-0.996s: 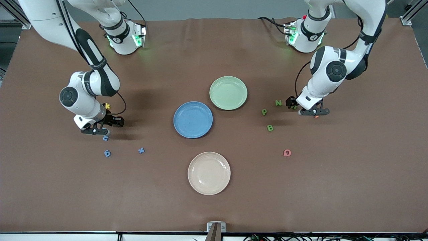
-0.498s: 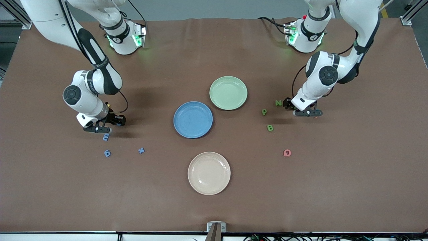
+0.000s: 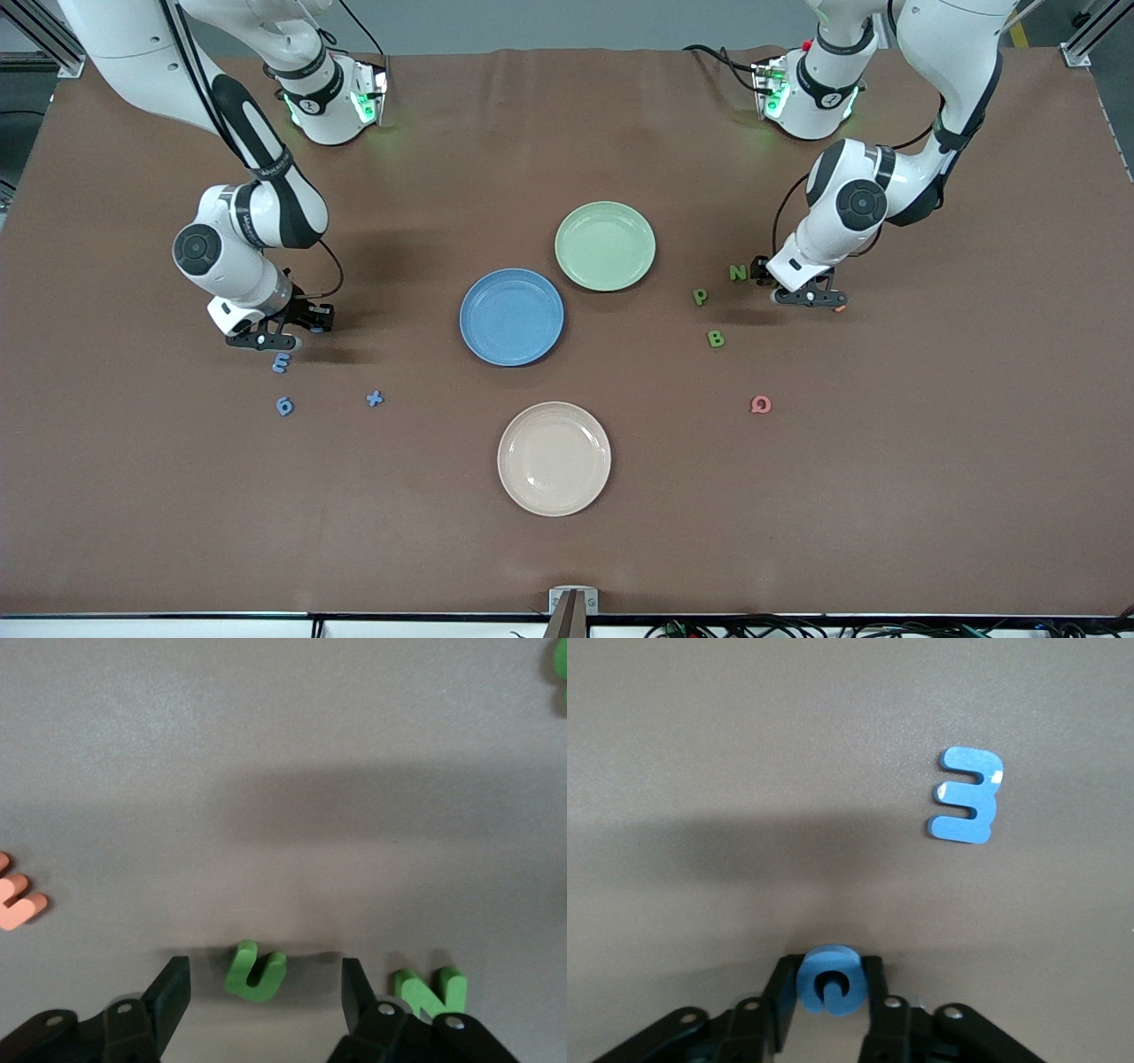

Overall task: Sort letters by color into matching plates
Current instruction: 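Grasp the blue c with the right gripper while the left gripper reaches u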

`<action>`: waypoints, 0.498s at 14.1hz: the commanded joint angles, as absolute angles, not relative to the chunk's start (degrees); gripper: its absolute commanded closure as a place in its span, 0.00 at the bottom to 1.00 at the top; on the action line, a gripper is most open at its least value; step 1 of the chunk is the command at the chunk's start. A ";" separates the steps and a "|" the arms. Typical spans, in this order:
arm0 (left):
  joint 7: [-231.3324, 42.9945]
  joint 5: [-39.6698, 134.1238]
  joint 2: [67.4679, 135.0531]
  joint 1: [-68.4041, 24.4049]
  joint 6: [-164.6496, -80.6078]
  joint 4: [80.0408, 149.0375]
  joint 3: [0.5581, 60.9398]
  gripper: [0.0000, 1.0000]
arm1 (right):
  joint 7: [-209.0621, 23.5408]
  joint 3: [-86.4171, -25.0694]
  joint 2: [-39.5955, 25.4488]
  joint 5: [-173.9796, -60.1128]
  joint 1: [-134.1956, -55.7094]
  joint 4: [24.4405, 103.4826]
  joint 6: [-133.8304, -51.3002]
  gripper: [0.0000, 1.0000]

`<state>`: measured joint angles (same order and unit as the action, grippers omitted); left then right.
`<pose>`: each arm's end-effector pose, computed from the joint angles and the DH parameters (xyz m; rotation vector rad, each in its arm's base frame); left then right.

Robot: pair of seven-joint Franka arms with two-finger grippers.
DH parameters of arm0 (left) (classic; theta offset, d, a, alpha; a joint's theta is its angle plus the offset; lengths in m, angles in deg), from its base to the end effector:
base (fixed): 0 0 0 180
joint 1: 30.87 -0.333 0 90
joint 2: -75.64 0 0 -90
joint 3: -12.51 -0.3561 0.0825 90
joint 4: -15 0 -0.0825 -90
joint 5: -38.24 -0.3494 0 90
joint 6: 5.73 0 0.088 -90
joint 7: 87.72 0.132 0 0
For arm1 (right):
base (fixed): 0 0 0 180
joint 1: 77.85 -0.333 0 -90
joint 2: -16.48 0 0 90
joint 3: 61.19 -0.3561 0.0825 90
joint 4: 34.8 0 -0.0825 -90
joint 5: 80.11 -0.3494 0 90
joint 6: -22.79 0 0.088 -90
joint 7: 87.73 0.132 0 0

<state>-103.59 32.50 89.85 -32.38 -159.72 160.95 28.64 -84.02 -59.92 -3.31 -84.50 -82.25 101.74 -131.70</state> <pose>0.4222 -0.1165 0.2211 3.1330 -0.1026 -0.1555 0.4971 0.0252 0.2185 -3.1163 0.1226 0.0517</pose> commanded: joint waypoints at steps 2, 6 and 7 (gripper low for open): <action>-104.42 30.76 89.35 -33.51 -160.86 162.13 28.95 0.37 | -83.95 -59.87 -2.77 -85.65 -82.86 102.84 -132.51 0.99; -104.42 30.76 89.53 -33.51 -161.30 162.13 29.03 0.51 | -80.72 -59.96 -0.41 -85.65 -85.58 99.87 -125.78 1.00; -104.42 30.76 89.53 -33.51 -161.30 162.13 29.03 0.56 | -75.91 -60.05 0.47 -85.65 -87.42 97.07 -120.61 1.00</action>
